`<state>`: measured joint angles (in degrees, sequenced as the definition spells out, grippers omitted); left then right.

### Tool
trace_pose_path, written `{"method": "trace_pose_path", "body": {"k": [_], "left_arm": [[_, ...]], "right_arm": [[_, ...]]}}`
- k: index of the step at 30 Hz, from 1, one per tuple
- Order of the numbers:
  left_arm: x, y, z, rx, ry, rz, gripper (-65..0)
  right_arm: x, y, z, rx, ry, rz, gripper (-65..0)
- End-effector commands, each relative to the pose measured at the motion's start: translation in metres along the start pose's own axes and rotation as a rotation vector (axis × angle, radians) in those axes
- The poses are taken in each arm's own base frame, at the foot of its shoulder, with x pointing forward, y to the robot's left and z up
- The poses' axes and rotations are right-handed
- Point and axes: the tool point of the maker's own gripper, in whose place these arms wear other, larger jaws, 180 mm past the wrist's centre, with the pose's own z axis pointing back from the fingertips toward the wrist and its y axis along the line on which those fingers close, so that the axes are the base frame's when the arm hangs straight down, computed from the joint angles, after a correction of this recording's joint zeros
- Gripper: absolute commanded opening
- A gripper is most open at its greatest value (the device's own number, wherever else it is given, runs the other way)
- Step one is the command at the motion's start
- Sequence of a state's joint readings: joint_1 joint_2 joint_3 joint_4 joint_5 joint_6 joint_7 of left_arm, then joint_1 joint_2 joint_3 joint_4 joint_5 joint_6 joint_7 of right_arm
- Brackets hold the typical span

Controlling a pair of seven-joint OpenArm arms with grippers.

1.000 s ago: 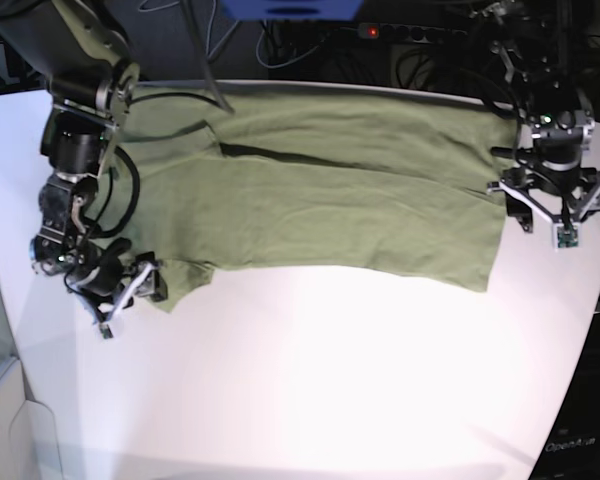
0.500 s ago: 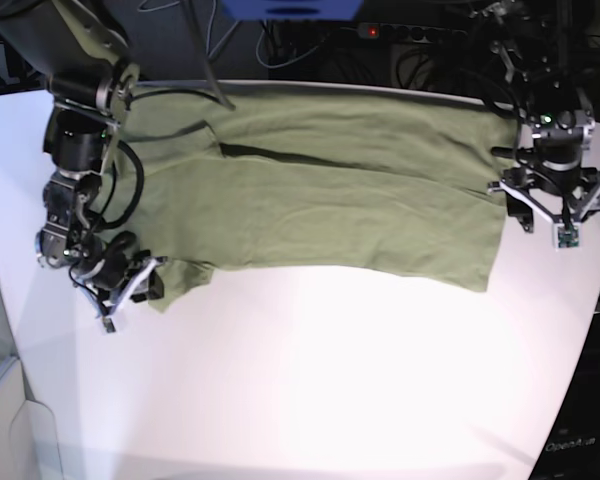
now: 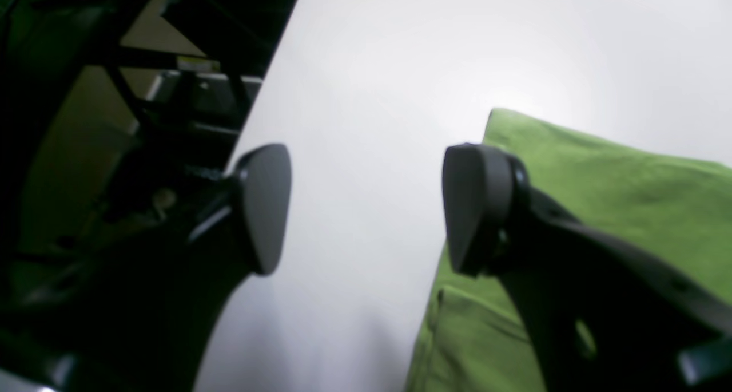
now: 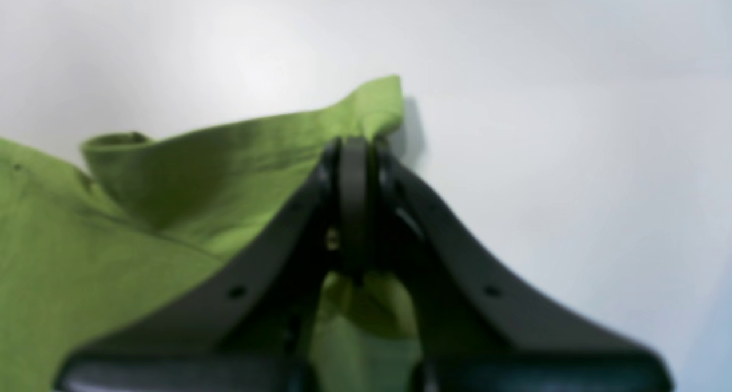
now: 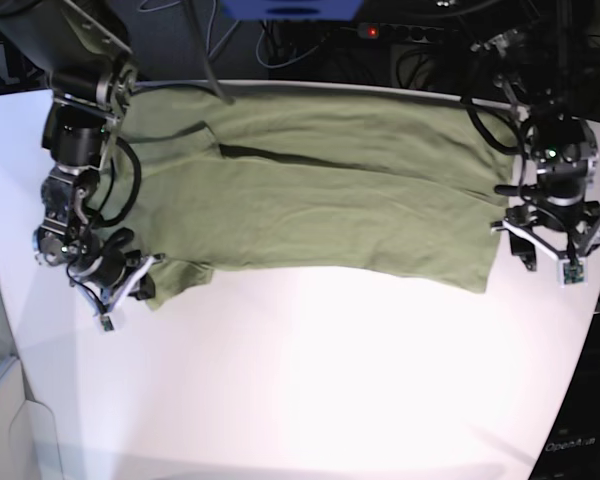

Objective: Fold the T-shirt properly
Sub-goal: 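Lower both grippers and grasp the hem corners of the shirt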

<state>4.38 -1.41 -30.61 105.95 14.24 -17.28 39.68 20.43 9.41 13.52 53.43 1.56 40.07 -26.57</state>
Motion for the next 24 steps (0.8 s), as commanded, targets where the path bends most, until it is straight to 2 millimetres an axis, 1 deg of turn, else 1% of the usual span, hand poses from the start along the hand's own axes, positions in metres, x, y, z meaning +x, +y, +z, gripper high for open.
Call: {"method": "trace_pose_path", "body": {"k": [1,6,8,9,11,13,17,20,22,24], "left_arm": [[0.011,0.002,-0.005,0.005,-0.029,0.010,-24.7],[-0.004,-0.012,-0.036,-0.044,0.037,0.044,-24.7],[-0.007,-0.023,-0.046,-0.072,0.057,0.046,-24.7],[-0.007,-0.023,-0.051,-0.077,0.064,0.041,-24.7],[-0.005,-0.033,-0.061,-0.105,0.061,0.034,-24.7],[-0.002,-0.042,-0.068,-0.127,0.042,0.038,-24.7],[0.005,-0.049,-0.081,-0.145,0.018,0.061,-24.7],[-0.001,-0.057,-0.093,-0.166,0.042,0.078,-24.7],[-0.009,-0.063,-0.100,-0.182,0.055,0.088,-24.7],[-0.011,-0.068,-0.104,-0.195,0.047,0.099,-24.7]], "right_arm": [[0.022,-0.008,0.005,-0.018,-0.056,0.014,-64.4],[0.022,-0.008,0.006,-0.019,-0.056,0.016,-64.4],[0.022,-0.008,0.006,-0.019,-0.056,0.016,-64.4],[0.022,-0.008,0.006,-0.019,-0.056,0.016,-64.4],[0.021,-0.008,0.006,-0.019,-0.055,0.016,-64.4],[0.021,-0.008,0.006,-0.019,-0.055,0.016,-64.4],[0.021,-0.008,0.006,-0.019,-0.053,0.016,-64.4],[0.021,-0.008,0.006,-0.019,-0.052,0.016,-64.4],[0.021,-0.008,0.006,-0.019,-0.050,0.016,-64.4],[0.021,-0.009,0.006,-0.021,-0.050,0.017,-64.4]]}}
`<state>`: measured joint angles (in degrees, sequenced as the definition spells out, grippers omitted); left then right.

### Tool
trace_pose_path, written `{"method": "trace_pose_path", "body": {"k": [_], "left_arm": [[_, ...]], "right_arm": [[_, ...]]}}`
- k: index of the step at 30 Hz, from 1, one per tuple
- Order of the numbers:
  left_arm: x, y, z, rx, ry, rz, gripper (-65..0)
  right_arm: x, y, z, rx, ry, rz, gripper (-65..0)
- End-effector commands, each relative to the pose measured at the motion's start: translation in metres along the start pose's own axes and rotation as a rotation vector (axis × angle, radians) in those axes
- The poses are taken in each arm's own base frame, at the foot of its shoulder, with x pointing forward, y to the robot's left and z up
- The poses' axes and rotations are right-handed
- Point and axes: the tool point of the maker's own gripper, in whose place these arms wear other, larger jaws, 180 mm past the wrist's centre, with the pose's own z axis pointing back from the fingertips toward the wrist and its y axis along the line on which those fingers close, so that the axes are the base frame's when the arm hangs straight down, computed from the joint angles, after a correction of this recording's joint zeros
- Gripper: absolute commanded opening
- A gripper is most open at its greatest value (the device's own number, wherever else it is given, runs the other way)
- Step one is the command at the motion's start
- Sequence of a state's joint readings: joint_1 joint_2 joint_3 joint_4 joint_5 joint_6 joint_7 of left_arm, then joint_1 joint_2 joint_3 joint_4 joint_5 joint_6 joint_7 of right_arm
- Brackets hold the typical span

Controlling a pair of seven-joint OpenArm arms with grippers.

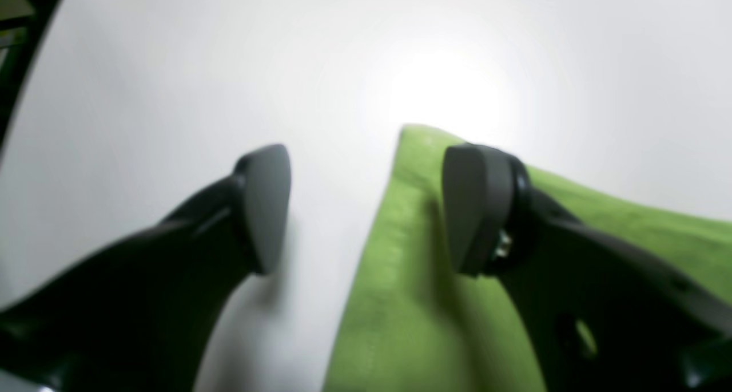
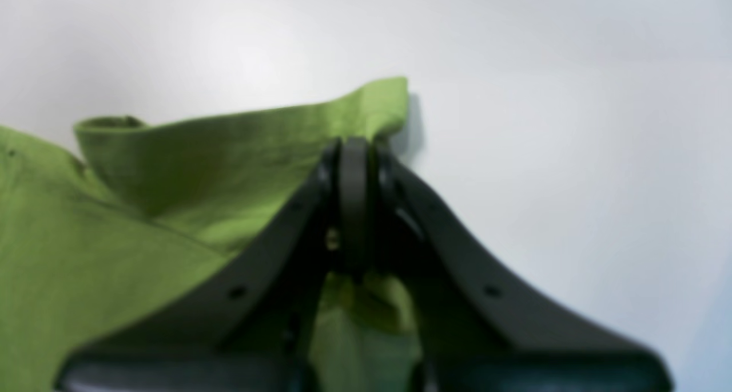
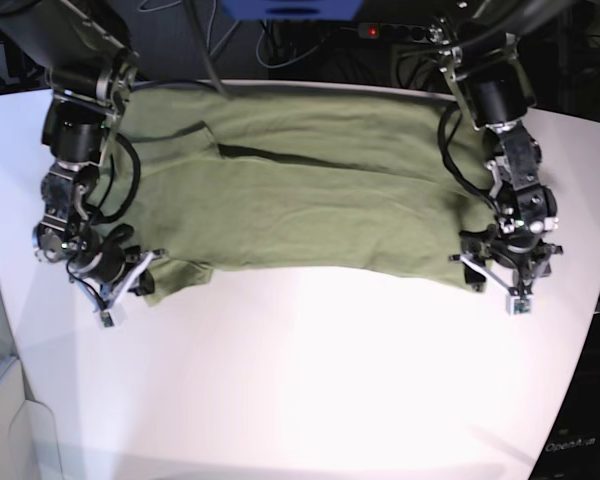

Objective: Fold the T-shirt properly
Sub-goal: 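Lower both grippers and grasp the hem corners of the shirt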

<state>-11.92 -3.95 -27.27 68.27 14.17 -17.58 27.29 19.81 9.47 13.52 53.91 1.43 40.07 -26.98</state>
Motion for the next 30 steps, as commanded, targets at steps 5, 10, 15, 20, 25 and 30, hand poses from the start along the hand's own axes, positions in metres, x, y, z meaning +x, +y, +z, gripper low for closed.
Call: {"method": "trace_pose_path", "body": {"k": [5,10,15,20,25,30], "left_arm": [[0.018,-0.003,-0.010,-0.008,-0.049,0.025,-24.7],[0.016,-0.008,-0.018,-0.025,-0.031,0.036,-24.7],[0.012,-0.012,-0.024,-0.038,-0.046,0.049,-25.1],[0.003,-0.017,-0.027,-0.048,-0.030,0.055,-30.9],[0.003,-0.016,-0.027,-0.044,-0.033,0.060,-65.0],[0.004,-0.016,-0.026,-0.045,-0.040,0.058,-63.5]], "right_arm": [[0.026,-0.009,0.005,-0.017,-0.063,0.013,-64.4],[0.025,-0.009,0.005,-0.017,-0.061,0.013,-64.4],[0.025,-0.009,0.005,-0.017,-0.061,0.013,-64.4],[0.025,-0.012,0.006,-0.023,-0.060,0.016,-64.4],[0.025,-0.015,0.008,-0.028,-0.058,0.018,-64.4],[0.024,-0.015,0.007,-0.027,-0.056,0.016,-64.4]]}}
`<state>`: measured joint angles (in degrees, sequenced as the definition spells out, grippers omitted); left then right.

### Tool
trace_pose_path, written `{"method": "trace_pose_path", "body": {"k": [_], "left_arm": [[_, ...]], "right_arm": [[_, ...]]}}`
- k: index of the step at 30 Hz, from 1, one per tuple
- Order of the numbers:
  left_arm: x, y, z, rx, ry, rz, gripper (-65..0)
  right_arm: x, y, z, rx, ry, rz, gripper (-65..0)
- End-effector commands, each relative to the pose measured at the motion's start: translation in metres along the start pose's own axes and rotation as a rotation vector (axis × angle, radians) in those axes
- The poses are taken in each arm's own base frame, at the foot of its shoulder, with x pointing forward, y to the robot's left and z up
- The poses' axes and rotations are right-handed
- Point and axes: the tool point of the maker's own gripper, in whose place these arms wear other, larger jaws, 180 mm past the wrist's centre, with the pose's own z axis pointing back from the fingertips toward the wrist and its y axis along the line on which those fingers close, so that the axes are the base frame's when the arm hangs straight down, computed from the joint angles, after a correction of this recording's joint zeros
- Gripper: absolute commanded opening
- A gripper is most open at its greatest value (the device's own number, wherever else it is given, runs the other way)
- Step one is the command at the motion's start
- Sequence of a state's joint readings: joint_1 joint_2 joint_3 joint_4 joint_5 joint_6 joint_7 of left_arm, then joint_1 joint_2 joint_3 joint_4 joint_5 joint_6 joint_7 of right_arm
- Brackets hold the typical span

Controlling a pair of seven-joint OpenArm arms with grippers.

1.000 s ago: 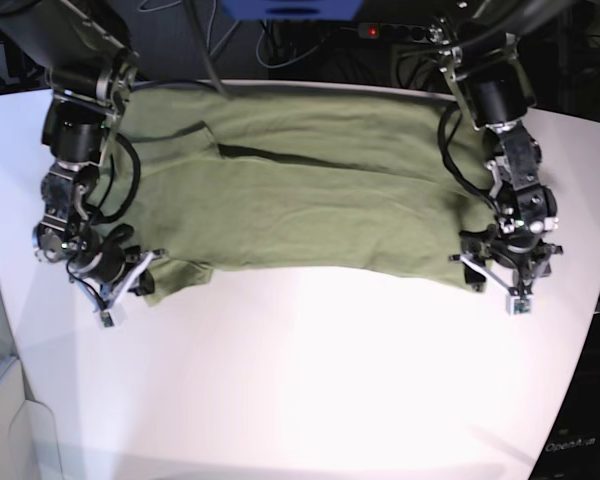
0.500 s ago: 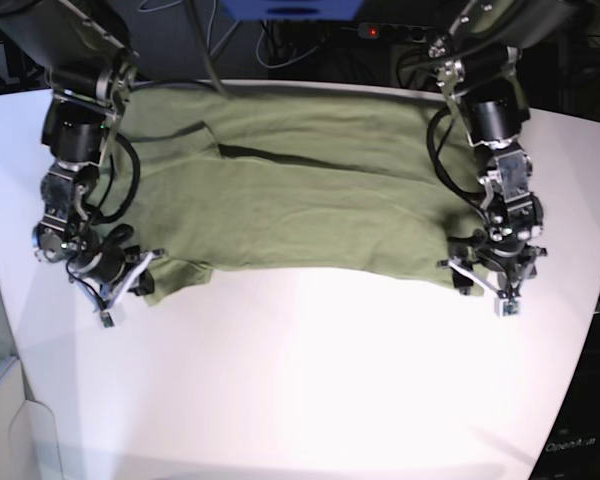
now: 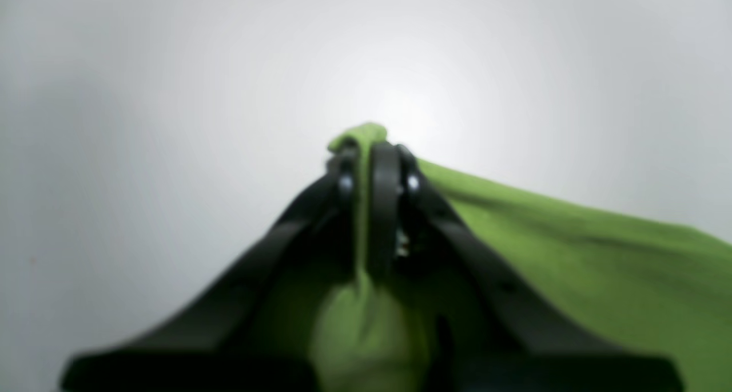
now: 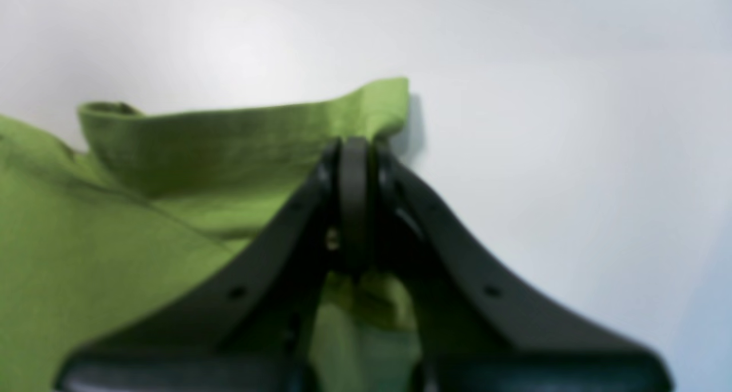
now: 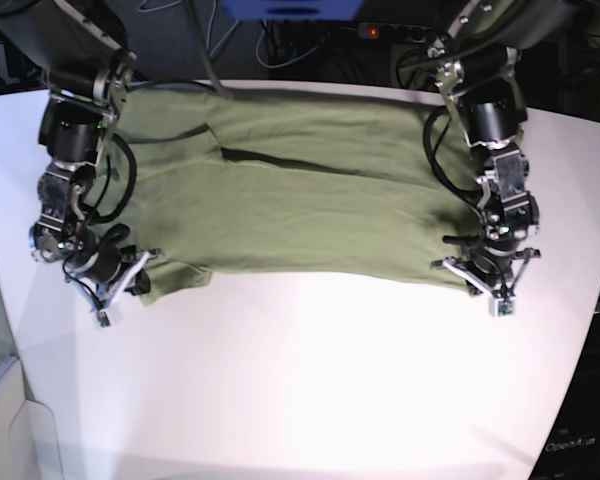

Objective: Fold the T-shirt properly
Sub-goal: 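Lower both grippers and grasp the hem corners of the shirt, then lift the hem with both grippers and fold it over toward the collar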

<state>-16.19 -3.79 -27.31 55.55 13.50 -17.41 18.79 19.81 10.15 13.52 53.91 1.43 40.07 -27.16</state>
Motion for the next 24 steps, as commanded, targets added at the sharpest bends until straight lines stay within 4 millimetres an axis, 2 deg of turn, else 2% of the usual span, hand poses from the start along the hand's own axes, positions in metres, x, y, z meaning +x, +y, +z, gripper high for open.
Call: {"method": "trace_pose_path", "body": {"k": [1,5,6,10,12,17,24], "left_arm": [[0.015,0.007,0.001,0.020,-0.027,-0.008,-63.5],[0.039,0.008,0.010,0.030,-0.091,-0.023,-63.5],[0.040,0.004,0.012,0.027,-0.101,-0.022,-63.5],[0.066,-0.002,0.026,0.035,-0.182,-0.030,-63.5],[0.066,-0.003,0.032,0.041,-0.181,-0.037,-63.5],[0.082,0.002,0.043,0.060,-0.192,-0.045,-63.5],[0.080,0.002,0.044,0.059,-0.190,-0.047,-63.5]], "right_arm": [[0.025,-0.009,0.005,-0.017,-0.062,0.011,-64.4],[0.024,-0.009,0.005,-0.016,-0.061,0.010,-64.4],[0.024,-0.009,0.005,-0.016,-0.061,0.010,-64.4],[0.024,-0.010,0.005,-0.018,-0.060,0.011,-64.4],[0.024,-0.010,0.005,-0.018,-0.060,0.011,-64.4],[0.024,-0.010,0.005,-0.018,-0.059,0.012,-64.4],[0.024,-0.010,0.005,-0.018,-0.059,0.012,-64.4]]}}
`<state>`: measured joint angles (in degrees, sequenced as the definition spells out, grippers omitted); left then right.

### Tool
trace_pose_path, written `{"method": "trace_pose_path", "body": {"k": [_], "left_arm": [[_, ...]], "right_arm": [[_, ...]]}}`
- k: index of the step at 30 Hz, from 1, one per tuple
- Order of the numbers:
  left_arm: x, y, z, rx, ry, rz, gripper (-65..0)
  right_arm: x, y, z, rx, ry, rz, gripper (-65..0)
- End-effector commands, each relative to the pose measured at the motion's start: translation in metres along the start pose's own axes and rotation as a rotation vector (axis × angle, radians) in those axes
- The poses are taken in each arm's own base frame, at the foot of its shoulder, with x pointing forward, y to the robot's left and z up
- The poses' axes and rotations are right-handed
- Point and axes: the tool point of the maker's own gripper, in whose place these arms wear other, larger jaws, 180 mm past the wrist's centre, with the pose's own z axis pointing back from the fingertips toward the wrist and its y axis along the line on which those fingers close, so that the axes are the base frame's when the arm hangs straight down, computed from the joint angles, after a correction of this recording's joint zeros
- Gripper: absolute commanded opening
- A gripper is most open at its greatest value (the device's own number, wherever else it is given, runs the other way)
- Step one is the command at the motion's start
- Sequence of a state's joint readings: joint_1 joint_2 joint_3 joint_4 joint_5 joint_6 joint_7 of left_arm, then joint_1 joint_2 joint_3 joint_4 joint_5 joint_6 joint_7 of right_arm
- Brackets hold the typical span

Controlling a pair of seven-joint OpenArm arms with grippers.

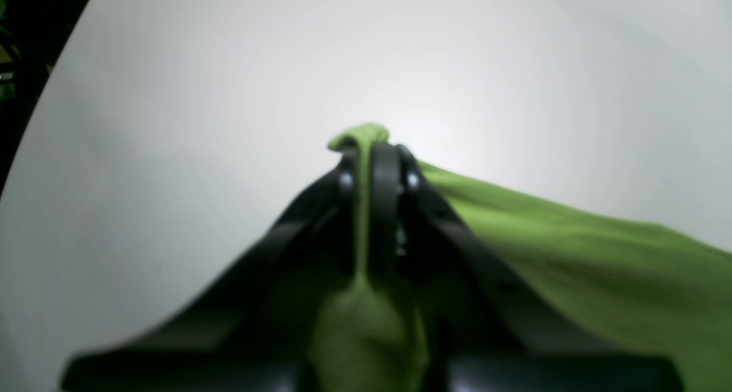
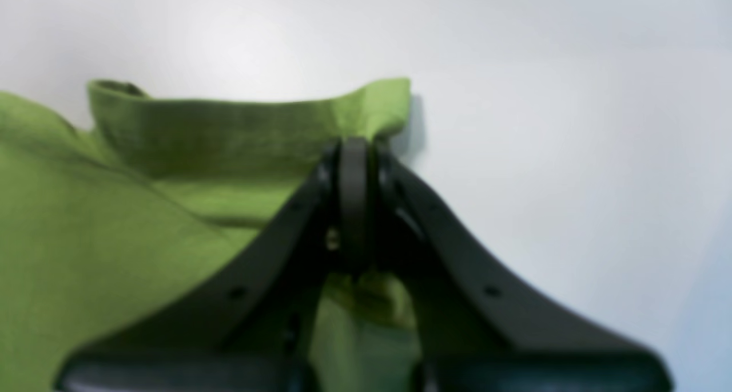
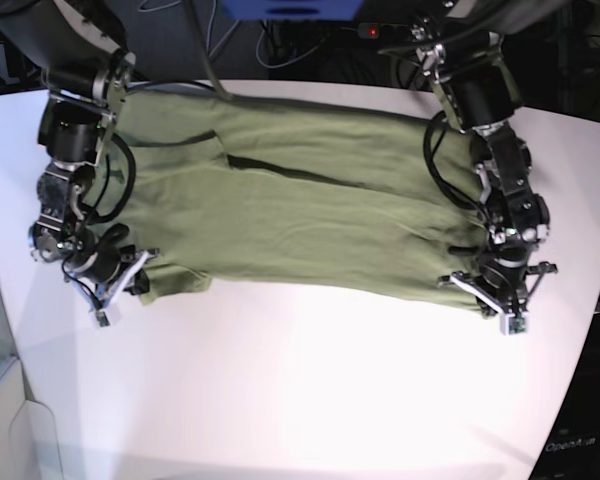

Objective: Fold the T-shirt properly
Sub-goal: 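Lift the hem with both grippers and fold it over toward the collar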

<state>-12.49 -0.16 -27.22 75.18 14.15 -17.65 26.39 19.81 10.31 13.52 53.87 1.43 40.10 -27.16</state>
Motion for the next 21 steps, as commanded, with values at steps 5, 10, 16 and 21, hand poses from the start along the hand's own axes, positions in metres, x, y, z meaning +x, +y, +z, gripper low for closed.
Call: {"method": "trace_pose_path", "body": {"k": [5,10,16,21], "left_arm": [[0.019,0.000,0.002,0.004,-0.067,0.005,-63.5],[0.016,0.000,0.003,0.003,-0.066,0.004,-63.5],[0.014,-0.004,0.014,0.004,-0.118,0.005,-63.5],[0.014,-0.013,0.028,-0.007,-0.150,-0.015,-63.5]], "right_arm": [[0.023,-0.008,0.004,-0.016,-0.059,0.011,-64.6],[0.023,-0.009,0.008,-0.024,-0.064,0.021,-64.6],[0.024,-0.009,0.027,-0.063,-0.099,0.085,-64.6],[0.018,-0.005,0.041,-0.083,-0.110,0.124,-64.6]]}}
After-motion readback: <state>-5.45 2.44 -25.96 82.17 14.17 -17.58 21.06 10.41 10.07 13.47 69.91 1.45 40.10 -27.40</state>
